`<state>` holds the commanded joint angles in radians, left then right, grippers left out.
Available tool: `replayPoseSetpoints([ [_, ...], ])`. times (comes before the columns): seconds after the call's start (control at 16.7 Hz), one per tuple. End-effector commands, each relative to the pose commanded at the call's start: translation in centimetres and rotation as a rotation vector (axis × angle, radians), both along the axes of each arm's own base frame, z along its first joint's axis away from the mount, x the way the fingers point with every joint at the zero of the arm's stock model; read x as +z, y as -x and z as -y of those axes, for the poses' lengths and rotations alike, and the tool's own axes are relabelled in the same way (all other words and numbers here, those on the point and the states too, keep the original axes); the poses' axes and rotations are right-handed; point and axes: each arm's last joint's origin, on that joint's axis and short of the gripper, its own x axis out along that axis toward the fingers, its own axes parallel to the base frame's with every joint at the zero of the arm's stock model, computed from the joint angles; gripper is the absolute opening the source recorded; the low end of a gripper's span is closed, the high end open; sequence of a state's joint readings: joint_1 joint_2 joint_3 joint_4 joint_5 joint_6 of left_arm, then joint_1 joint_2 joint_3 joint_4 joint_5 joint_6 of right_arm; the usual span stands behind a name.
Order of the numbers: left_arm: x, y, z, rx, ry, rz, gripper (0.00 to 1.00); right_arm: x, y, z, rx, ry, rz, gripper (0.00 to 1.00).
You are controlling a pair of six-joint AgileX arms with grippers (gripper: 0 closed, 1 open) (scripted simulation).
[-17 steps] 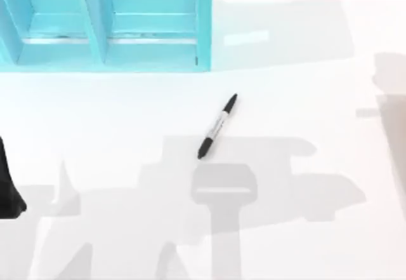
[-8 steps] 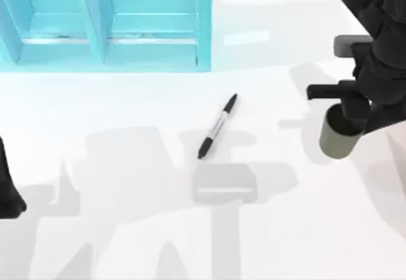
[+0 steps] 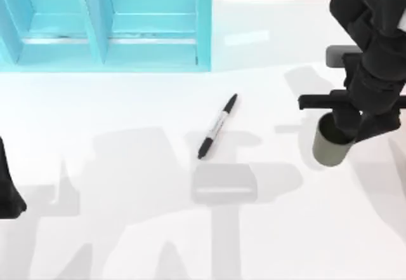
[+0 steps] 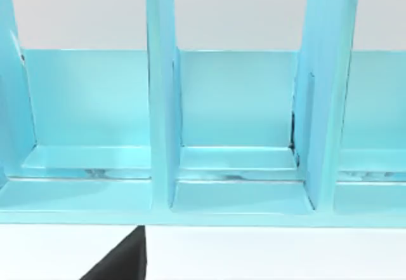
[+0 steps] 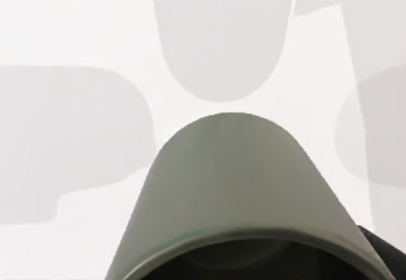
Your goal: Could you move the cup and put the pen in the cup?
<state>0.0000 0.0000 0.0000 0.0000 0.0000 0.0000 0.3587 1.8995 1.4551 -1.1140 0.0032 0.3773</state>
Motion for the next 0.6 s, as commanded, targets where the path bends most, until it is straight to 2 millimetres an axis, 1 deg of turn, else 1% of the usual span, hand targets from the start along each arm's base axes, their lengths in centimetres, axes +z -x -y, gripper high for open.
replayPoseSetpoints([
  [0.3,0.0,0.0,0.0,0.000,0.000,0.000,1.00,-3.2,-0.1,-0.5,0.003,-0.001,0.009,0.00],
  [0.54,0.0,0.0,0.0,0.000,0.000,0.000,1.00,-3.3,-0.1,-0.6,0.003,0.000,0.007,0.00],
  [0.6,0.0,0.0,0.0,0.000,0.000,0.000,1.00,-3.3,-0.1,-0.6,0.003,0.000,0.007,0.08],
])
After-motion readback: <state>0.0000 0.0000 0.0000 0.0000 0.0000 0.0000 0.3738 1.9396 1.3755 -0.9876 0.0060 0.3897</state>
